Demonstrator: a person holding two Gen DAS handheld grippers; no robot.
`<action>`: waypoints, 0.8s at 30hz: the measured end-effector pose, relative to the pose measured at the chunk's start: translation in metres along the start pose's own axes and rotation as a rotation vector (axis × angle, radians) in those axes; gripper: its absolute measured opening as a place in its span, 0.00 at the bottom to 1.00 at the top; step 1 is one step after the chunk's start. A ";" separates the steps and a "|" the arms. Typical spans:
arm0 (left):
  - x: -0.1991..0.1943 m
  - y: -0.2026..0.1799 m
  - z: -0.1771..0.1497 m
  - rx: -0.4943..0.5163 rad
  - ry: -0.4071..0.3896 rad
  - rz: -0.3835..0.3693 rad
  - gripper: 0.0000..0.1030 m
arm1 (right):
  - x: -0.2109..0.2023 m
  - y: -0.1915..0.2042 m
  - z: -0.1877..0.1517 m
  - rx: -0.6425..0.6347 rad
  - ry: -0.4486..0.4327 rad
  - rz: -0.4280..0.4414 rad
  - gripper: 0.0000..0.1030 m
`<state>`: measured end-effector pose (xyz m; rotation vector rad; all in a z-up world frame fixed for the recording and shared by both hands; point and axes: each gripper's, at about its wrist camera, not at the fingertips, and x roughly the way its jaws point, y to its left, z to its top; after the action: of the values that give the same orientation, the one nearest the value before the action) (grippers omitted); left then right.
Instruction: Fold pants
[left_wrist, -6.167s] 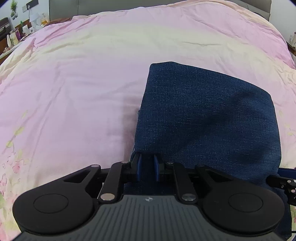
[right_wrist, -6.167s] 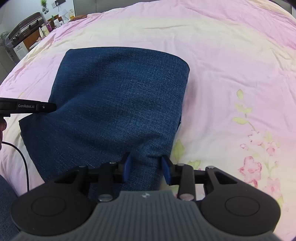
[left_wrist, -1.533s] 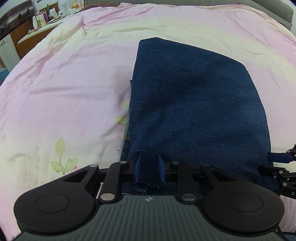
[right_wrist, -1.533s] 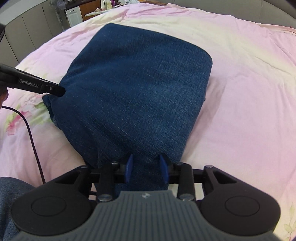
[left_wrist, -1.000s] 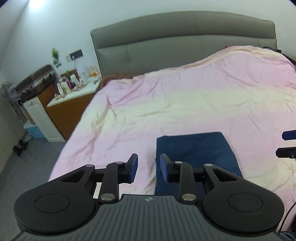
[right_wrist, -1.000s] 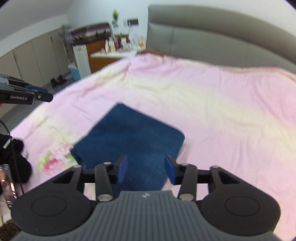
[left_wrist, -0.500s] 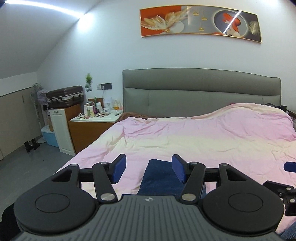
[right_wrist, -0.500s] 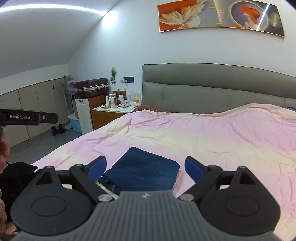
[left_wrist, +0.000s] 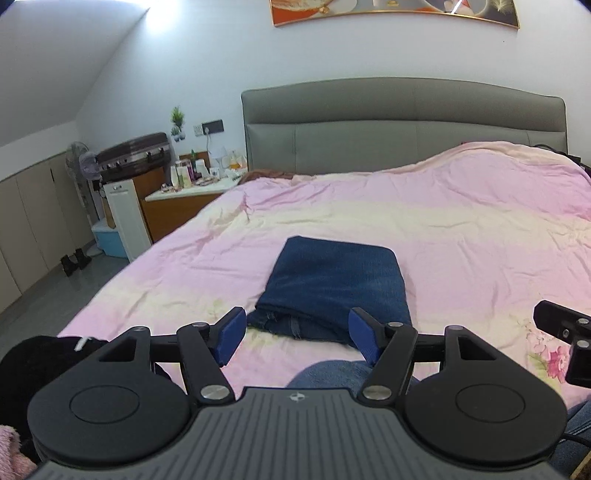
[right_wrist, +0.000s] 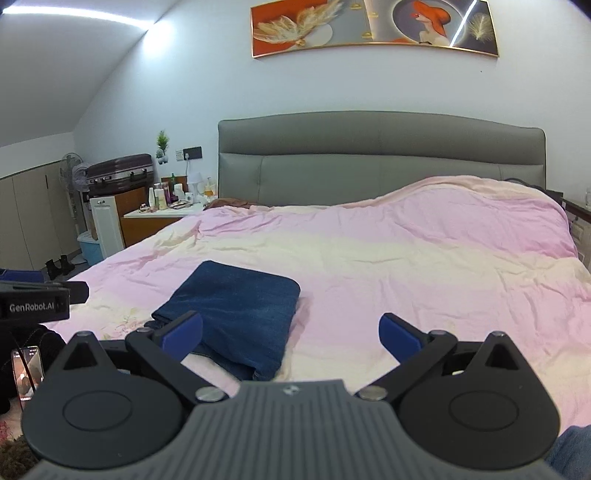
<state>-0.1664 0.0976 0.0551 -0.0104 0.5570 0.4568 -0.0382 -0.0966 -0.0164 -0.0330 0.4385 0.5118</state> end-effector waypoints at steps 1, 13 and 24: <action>0.003 -0.003 -0.004 -0.002 0.019 -0.015 0.73 | 0.006 0.000 -0.003 -0.007 0.017 -0.016 0.95; 0.020 -0.029 -0.024 0.056 0.096 -0.050 0.73 | 0.032 -0.009 -0.028 0.020 0.077 -0.080 0.95; 0.020 -0.029 -0.020 0.069 0.093 -0.060 0.74 | 0.029 -0.009 -0.027 0.022 0.055 -0.084 0.95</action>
<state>-0.1494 0.0775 0.0250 0.0179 0.6616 0.3798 -0.0219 -0.0941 -0.0539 -0.0438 0.4940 0.4237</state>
